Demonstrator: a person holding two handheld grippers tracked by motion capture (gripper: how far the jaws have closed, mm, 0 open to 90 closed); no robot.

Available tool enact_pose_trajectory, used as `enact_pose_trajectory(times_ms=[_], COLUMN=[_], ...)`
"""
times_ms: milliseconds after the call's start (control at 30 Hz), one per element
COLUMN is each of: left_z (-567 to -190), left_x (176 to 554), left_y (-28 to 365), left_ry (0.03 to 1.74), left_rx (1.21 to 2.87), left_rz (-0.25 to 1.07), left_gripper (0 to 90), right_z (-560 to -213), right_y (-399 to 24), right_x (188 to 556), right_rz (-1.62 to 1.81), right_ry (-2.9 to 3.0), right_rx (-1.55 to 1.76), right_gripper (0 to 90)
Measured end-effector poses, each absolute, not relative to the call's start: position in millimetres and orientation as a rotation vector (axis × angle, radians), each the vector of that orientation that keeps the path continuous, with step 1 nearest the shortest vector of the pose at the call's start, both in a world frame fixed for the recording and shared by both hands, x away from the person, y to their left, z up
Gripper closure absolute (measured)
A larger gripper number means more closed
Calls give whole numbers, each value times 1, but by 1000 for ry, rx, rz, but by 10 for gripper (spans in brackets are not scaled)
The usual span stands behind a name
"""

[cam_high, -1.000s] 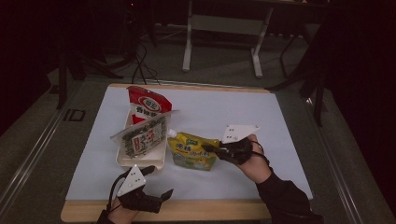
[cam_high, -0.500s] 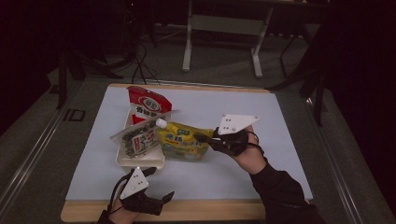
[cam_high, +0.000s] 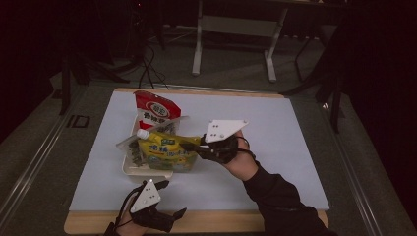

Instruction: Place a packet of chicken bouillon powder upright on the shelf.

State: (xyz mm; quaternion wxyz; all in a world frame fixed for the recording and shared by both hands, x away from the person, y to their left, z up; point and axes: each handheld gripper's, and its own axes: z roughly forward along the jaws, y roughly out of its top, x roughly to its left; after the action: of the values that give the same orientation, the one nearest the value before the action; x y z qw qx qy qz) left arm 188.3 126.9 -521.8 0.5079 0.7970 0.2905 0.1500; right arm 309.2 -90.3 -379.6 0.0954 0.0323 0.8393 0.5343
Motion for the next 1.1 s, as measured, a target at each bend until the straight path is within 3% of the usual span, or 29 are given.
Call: enact_pose_trajectory(times_ms=[767, 1100], left_z=[-527, -527], left_x=[188, 188], left_y=[124, 124], left_ry=[691, 696], left_rx=[1943, 1946], left_rz=[333, 338], left_gripper=[28, 28], right_z=[-409, -426], right_y=[-25, -24], right_x=[311, 315], right_rz=[1636, 1663], right_ry=[2541, 2561], right_rx=[19, 75], right_gripper=[900, 900])
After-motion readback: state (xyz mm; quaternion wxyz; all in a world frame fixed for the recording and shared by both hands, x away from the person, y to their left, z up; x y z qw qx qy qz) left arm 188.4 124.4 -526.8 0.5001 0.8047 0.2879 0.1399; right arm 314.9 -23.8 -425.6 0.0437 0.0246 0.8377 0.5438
